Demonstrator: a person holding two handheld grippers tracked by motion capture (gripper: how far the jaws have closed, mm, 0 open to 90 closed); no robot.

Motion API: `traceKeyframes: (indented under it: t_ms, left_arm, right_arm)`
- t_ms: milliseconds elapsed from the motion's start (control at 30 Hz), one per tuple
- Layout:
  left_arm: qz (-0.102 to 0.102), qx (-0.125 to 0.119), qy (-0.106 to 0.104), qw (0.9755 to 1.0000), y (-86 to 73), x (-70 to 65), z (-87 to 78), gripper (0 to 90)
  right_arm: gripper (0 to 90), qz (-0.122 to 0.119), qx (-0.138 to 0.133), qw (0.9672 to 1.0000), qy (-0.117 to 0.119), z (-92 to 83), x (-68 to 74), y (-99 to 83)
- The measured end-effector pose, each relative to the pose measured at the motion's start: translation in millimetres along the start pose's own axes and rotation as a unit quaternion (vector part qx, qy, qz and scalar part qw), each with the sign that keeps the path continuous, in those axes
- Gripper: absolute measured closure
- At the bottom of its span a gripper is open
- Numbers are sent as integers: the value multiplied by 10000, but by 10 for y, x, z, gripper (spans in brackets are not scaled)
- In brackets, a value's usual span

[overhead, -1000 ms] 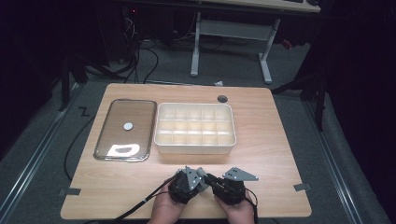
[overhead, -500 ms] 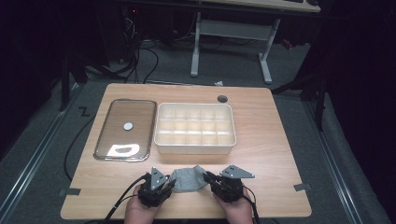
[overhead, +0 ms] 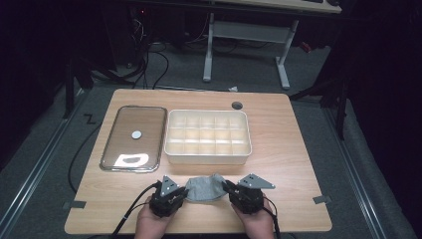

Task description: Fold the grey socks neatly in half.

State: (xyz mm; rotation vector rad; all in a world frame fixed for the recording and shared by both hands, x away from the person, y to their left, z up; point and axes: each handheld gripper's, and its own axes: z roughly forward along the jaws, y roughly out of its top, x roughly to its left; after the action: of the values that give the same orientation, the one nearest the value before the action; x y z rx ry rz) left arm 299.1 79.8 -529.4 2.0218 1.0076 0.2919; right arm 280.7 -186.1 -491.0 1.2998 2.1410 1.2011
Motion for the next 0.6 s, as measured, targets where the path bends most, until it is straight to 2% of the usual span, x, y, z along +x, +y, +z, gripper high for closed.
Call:
traceKeyframes:
  t_ms: [100,233,367,533,600]
  left_arm:
    - [4,-66,-132,9999,-6,-17,8,779]
    - [-14,-122,-210,9997,2,-9,14,775]
    - [-93,-175,-354,9992,6,-18,34,788]
    - [-74,-164,-329,9993,2,-35,47,812]
    - [-153,-150,-448,9988,-3,-9,50,811]
  right_arm:
    - [823,-141,68,9997,-175,6,41,35]
    - [822,-287,173,9990,-306,53,137,60]
    - [822,-497,260,9976,-413,95,265,103]
    - [821,-732,358,9951,-568,161,427,156]
    - [821,-853,419,9938,-578,229,525,159]
